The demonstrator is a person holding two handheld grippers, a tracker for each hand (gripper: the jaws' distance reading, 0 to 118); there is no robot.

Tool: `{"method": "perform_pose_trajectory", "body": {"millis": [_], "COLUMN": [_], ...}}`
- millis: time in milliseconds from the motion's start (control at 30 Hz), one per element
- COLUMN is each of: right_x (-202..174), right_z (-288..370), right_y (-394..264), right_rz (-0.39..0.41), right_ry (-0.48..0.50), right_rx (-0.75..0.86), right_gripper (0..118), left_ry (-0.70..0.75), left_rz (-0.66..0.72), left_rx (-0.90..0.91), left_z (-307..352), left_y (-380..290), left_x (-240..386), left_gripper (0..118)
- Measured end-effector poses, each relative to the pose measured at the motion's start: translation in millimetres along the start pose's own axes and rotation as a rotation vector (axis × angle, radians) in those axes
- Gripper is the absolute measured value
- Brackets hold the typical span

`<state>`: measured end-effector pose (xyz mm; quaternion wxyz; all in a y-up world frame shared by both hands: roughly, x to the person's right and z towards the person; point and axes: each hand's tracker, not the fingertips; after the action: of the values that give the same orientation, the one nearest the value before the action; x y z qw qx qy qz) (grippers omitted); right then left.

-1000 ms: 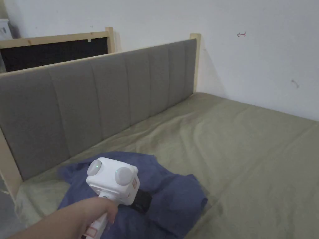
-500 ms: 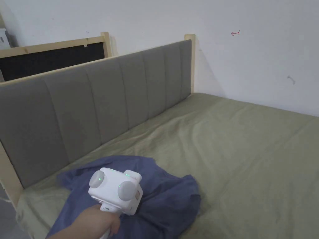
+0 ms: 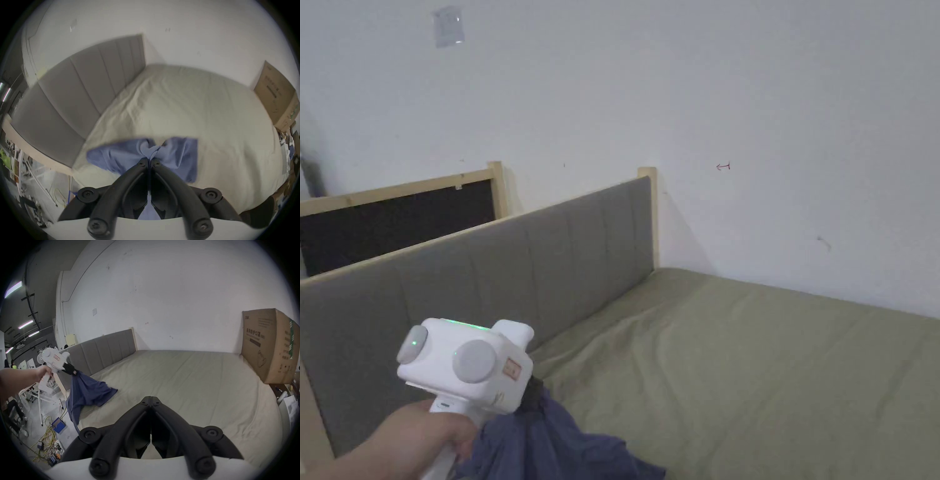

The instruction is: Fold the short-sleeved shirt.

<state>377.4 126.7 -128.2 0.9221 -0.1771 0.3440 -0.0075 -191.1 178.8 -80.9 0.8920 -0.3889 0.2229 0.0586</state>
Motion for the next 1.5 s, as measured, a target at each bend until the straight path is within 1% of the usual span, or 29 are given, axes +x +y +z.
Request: {"method": "perform_pose_trajectory", "body": {"millis": [67, 133, 233, 300, 433, 500, 567, 633, 700, 767, 833, 933, 1033, 1133, 1167, 1200, 1233, 1267, 1300, 1333, 1400, 1433, 1500], "right_x": [5.8, 10.3, 16.7, 19.4, 29.4, 37.7, 48.3, 61.2, 75.4, 89.5, 105.9, 124.0, 136.5, 142.4, 143.4, 143.5, 143.0, 143.0, 142.7, 141.6, 139.8, 138.4, 135.7], "right_z": [10.8, 23.8, 42.0, 55.8, 80.7, 93.1, 104.4, 115.8, 123.1, 128.8, 131.3, 130.1, 126.8, 120.6, 118.9, 117.0, 115.8, 114.2, 112.8, 112.3, 113.7, 115.4, 120.9], "right_y": [3.6, 9.9, 16.9, 21.5, 25.9, 26.9, 26.3, 22.8, 16.4, 8.6, -2.7, -16.0, -28.0, -36.3, -38.3, -39.3, -39.1, -40.1, -40.6, -40.3, -38.9, -37.6, -34.4], "right_rz": [-0.010, -0.028, -0.047, -0.048, -0.047, -0.049, -0.056, -0.071, -0.089, -0.106, -0.129, -0.171, -0.194, -0.207, -0.211, -0.214, -0.215, -0.217, -0.217, -0.217, -0.222, -0.226, -0.231], "right_ry": [-0.015, -0.030, -0.047, -0.064, -0.099, -0.123, -0.154, -0.186, -0.218, -0.248, -0.291, -0.321, -0.329, -0.330, -0.326, -0.323, -0.321, -0.317, -0.316, -0.317, -0.316, -0.315, -0.319], "right_rx": [0.024, 0.053, 0.094, 0.122, 0.167, 0.183, 0.198, 0.208, 0.206, 0.195, 0.170, 0.125, 0.098, 0.067, 0.059, 0.051, 0.046, 0.042, 0.038, 0.036, 0.036, 0.039, 0.046], "right_gripper": [0, 0, 0, 0, 0, 0, 0, 0, 0, 0, 0, 0, 0, 0, 0, 0, 0, 0, 0, 0, 0, 0, 0], "left_ry": [-0.062, -0.123, -0.225, -0.294, -0.477, -0.512, -0.569, -0.668, -0.724, -0.737, -0.739, -0.717, -0.687, -0.675, -0.661, -0.666, -0.670, -0.673, -0.667, -0.637, -0.606, -0.597, -0.636], "left_rz": [-0.002, -0.016, -0.114, -0.172, -0.209, -0.233, -0.271, -0.274, -0.270, -0.296, -0.321, -0.345, -0.339, -0.306, -0.316, -0.324, -0.329, -0.340, -0.342, -0.349, -0.321, -0.299, -0.280], "left_rx": [0.078, 0.162, 0.259, 0.315, 0.355, 0.363, 0.350, 0.308, 0.268, 0.218, 0.121, -0.045, -0.218, -0.329, -0.346, -0.330, -0.321, -0.309, -0.298, -0.273, -0.132, -0.093, -0.059], "left_z": [43.0, 92.2, 149.2, 182.9, 220.1, 225.3, 218.8, 200.4, 177.6, 141.2, 96.2, 36.3, -15.4, -46.8, -51.6, -55.4, -55.3, -53.1, -52.8, -49.7, -38.8, -32.3, -16.2], "left_y": [20.8, 41.9, 65.3, 78.1, 91.5, 92.5, 92.2, 87.3, 76.5, 59.4, 29.2, -20.4, -69.1, -103.9, -109.5, -114.9, -117.0, -116.6, -115.7, -113.3, -104.2, -100.8, -94.5], "left_x": [11.8, 41.1, 91.8, 137.3, 216.9, 266.6, 307.9, 350.1, 391.3, 431.5, 480.0, 533.2, 566.3, 570.4, 569.7, 568.2, 563.8, 562.8, 558.1, 552.3, 542.3, 533.9, 514.0], "left_gripper": [0, 0, 0, 0, 0, 0, 0, 0, 0, 0, 0, 0, 0, 3, 10, 26, 53, 94, 115, 117, 115, 115, 115]}}
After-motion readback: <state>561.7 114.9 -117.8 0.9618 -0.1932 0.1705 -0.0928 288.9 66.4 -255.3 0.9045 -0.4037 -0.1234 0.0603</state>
